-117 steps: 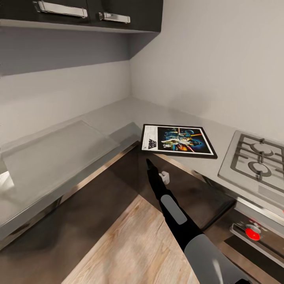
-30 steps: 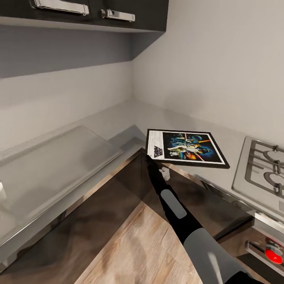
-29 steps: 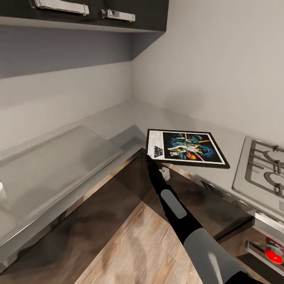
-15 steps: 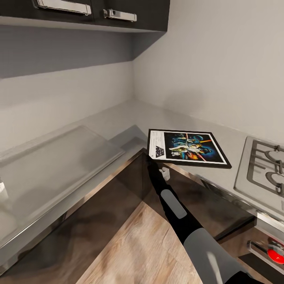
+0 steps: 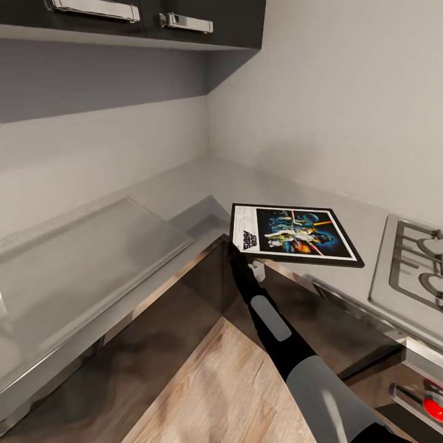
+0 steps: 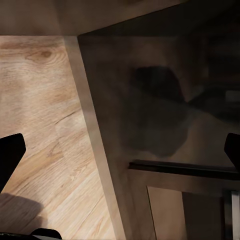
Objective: Pick up the poster from the kitchen countertop and hang it on one of the wall nails in the kitchen.
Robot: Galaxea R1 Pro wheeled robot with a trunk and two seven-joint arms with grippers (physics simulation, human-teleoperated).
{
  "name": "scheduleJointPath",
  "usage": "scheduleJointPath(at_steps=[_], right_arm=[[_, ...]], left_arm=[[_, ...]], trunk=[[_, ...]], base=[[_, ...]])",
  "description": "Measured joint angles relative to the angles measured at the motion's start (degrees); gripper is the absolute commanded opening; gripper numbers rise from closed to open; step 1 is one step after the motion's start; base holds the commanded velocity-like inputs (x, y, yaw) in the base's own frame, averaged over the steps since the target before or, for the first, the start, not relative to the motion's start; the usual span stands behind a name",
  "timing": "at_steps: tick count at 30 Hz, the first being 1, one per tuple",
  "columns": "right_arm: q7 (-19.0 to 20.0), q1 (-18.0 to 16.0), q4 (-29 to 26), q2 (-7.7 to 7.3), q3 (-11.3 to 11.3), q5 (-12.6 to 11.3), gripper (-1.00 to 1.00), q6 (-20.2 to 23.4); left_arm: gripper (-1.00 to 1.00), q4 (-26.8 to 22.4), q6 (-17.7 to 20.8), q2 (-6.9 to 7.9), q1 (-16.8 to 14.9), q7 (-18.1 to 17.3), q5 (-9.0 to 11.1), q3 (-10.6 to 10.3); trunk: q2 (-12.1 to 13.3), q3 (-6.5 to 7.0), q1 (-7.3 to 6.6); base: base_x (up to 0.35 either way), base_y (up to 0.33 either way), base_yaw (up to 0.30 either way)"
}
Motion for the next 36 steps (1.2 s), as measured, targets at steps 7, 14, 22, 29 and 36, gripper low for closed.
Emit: scheduleJointPath(at_steps=[7, 14, 22, 29, 36], right_arm=[[0.00, 0.00, 0.00, 0.00, 0.00, 0.00, 1.00, 0.00], [0.00, 0.00, 0.00, 0.00, 0.00, -0.14, 1.00, 0.00], [0.00, 0.00, 0.13, 0.00, 0.00, -0.70, 1.00, 0.00], [0.00, 0.00, 0.17, 0.00, 0.00, -0.78, 1.00, 0.01], [0.00, 0.00, 0.18, 0.00, 0.00, -0.79, 1.00, 0.00]], left_arm=[[1.00, -0.02, 0.00, 0.00, 0.00, 0.00, 0.00, 0.00], [1.00, -0.02, 0.00, 0.00, 0.00, 0.00, 0.00, 0.00], [1.00, -0.01, 0.00, 0.00, 0.00, 0.00, 0.00, 0.00], [1.00, 0.01, 0.00, 0.00, 0.00, 0.02, 0.00, 0.00], [1.00, 0.01, 0.00, 0.00, 0.00, 0.02, 0.00, 0.00]], trunk=[[0.00, 0.00, 0.00], [0.00, 0.00, 0.00], [0.00, 0.00, 0.00], [0.00, 0.00, 0.00], [0.00, 0.00, 0.00]], base=[[0.003, 0.000, 0.000], [0.000, 0.000, 0.000], [0.000, 0.000, 0.000], [0.000, 0.000, 0.000], [0.000, 0.000, 0.000]])
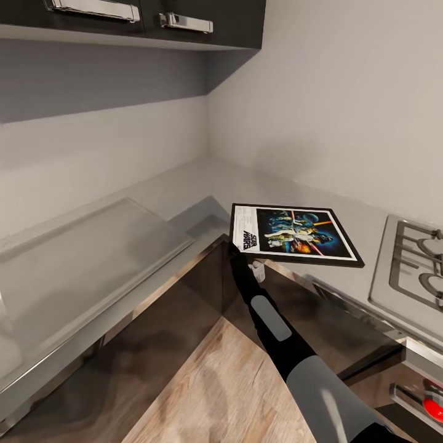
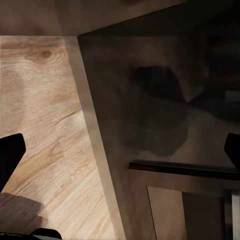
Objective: Pick up the poster from the kitchen countertop and hang it on one of the wall nails in the kitchen.
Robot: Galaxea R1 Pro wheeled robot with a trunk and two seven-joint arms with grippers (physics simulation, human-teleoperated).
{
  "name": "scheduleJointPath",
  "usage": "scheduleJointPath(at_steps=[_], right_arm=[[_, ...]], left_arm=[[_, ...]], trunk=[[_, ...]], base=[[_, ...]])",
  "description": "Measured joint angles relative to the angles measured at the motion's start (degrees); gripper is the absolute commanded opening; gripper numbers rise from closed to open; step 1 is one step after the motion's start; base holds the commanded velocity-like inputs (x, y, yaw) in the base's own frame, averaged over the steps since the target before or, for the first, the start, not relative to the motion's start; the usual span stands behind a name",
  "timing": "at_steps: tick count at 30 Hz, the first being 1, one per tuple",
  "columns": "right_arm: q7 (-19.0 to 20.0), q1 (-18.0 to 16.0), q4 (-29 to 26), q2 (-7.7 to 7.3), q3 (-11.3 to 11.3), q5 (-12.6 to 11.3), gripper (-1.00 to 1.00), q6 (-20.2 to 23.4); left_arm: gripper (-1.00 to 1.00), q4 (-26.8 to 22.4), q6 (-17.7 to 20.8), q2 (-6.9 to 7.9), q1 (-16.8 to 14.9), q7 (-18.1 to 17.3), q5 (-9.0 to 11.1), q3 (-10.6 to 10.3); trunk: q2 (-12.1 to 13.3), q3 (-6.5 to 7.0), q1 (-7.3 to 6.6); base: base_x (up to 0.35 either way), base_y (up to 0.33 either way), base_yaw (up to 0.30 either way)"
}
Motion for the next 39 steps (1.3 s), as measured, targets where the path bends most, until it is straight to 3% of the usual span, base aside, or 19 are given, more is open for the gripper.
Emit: scheduleJointPath(at_steps=[21, 38, 39], right_arm=[[0.00, 0.00, 0.06, 0.00, -0.05, -0.03, 1.00, 0.05], [-0.40, 0.01, 0.00, 0.00, -0.02, -1.58, 1.00, -0.01], [-0.56, 0.01, 0.02, 0.00, -0.03, -1.58, -1.00, 0.01]], left_arm=[[1.00, -0.04, 0.00, 0.00, 0.00, -0.02, 0.00, 0.00], [1.00, -0.07, -0.06, 0.00, 0.00, -0.02, 0.00, 0.00], [1.00, -0.05, -0.05, 0.00, 0.00, -0.02, 0.00, 0.00]], trunk=[[0.00, 0.00, 0.00], [0.00, 0.00, 0.00], [0.00, 0.00, 0.00]], base=[[0.000, 0.000, 0.000], [0.000, 0.000, 0.000], [0.000, 0.000, 0.000]])
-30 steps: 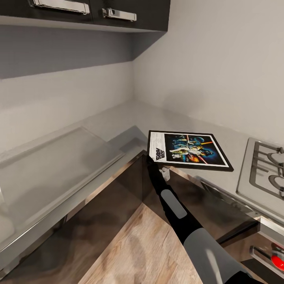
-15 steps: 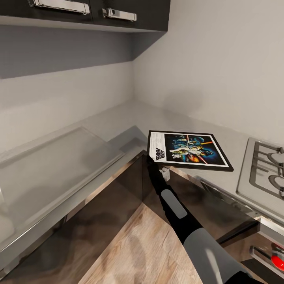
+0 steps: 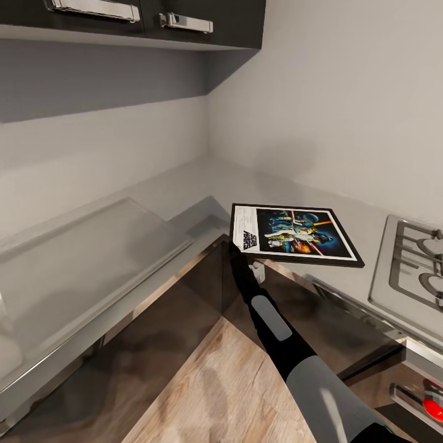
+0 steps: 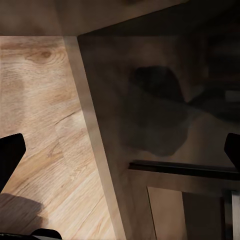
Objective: Pick up the poster from the kitchen countertop and hang it on one of the wall nails in the kitchen.
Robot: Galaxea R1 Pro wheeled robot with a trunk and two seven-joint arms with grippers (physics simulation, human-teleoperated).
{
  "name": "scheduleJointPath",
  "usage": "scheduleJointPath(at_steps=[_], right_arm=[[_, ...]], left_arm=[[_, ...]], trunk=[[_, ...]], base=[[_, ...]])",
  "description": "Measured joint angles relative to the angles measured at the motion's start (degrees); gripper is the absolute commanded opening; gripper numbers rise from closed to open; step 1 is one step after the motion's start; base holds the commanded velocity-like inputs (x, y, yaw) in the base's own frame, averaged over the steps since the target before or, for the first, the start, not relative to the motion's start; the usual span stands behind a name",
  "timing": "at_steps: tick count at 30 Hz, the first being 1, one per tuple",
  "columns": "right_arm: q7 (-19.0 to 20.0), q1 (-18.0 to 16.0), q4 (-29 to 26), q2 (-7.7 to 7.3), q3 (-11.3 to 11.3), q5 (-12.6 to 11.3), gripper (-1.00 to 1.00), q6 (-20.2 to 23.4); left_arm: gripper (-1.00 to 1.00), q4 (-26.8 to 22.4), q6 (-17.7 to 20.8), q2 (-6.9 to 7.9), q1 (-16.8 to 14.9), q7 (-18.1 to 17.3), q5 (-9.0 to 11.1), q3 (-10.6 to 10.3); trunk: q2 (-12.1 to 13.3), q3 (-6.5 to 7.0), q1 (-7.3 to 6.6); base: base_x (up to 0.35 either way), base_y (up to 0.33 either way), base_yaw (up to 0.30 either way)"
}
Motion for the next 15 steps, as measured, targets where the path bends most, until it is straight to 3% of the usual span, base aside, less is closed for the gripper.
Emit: scheduleJointPath(at_steps=[15], right_arm=[[-0.83, 0.06, -0.39, 0.00, -0.09, 0.25, -1.00, 0.08]], left_arm=[[1.00, -0.02, -0.02, 0.00, 0.00, 0.00, 0.00, 0.00]], trunk=[[0.00, 0.00, 0.00]], base=[[0.000, 0.000, 0.000]])
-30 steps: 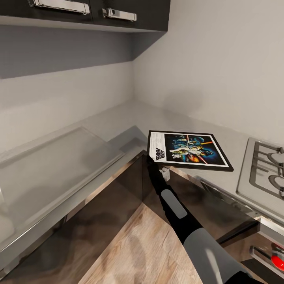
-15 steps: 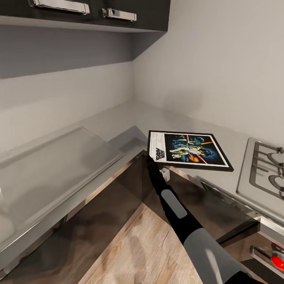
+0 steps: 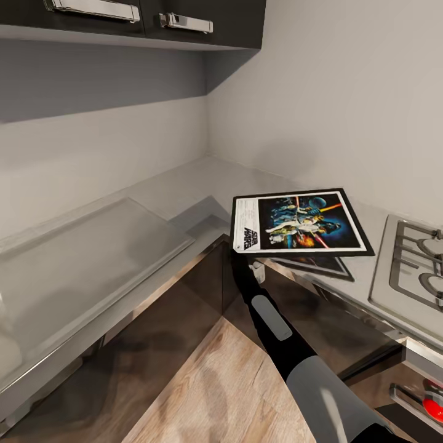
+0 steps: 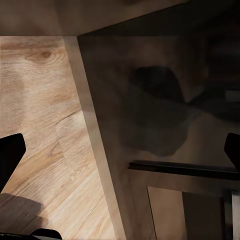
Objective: Pick up the poster from the kitchen countertop and hang it on one of the wall nails in the kitchen.
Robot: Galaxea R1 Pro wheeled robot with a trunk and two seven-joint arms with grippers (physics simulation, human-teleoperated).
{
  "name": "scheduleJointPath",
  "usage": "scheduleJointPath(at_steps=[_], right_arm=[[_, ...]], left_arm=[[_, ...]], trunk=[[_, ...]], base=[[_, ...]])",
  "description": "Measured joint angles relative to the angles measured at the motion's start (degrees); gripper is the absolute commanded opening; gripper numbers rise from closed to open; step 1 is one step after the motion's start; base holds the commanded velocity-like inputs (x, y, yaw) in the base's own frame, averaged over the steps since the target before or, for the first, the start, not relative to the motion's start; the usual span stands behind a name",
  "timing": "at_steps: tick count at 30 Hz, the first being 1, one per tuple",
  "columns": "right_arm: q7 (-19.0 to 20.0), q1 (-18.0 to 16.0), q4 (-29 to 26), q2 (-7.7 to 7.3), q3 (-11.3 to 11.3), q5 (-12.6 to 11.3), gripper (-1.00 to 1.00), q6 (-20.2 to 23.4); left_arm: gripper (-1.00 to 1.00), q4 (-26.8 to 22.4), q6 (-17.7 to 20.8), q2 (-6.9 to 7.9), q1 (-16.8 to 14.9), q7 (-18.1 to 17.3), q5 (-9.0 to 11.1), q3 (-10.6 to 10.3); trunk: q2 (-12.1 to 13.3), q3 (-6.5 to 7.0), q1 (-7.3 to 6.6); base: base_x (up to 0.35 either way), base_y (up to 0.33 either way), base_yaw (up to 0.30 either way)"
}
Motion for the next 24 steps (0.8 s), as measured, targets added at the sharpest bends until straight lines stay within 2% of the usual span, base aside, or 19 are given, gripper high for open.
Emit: scheduleJointPath(at_steps=[12, 24], right_arm=[[0.05, -0.01, -0.02, 0.00, -0.04, -0.01, -1.00, -0.01], [-0.03, 0.00, 0.02, 0.00, -0.02, -0.27, -1.00, 0.00]], left_arm=[[1.00, 0.00, 0.02, 0.00, 0.00, 0.00, 0.00, 0.00], [1.00, 0.00, 0.03, 0.00, 0.00, 0.00, 0.01, 0.00]], trunk=[[0.00, 0.00, 0.00], [0.00, 0.00, 0.01]], base=[[-0.003, 0.000, 0.000], [-0.066, 0.000, 0.000]])
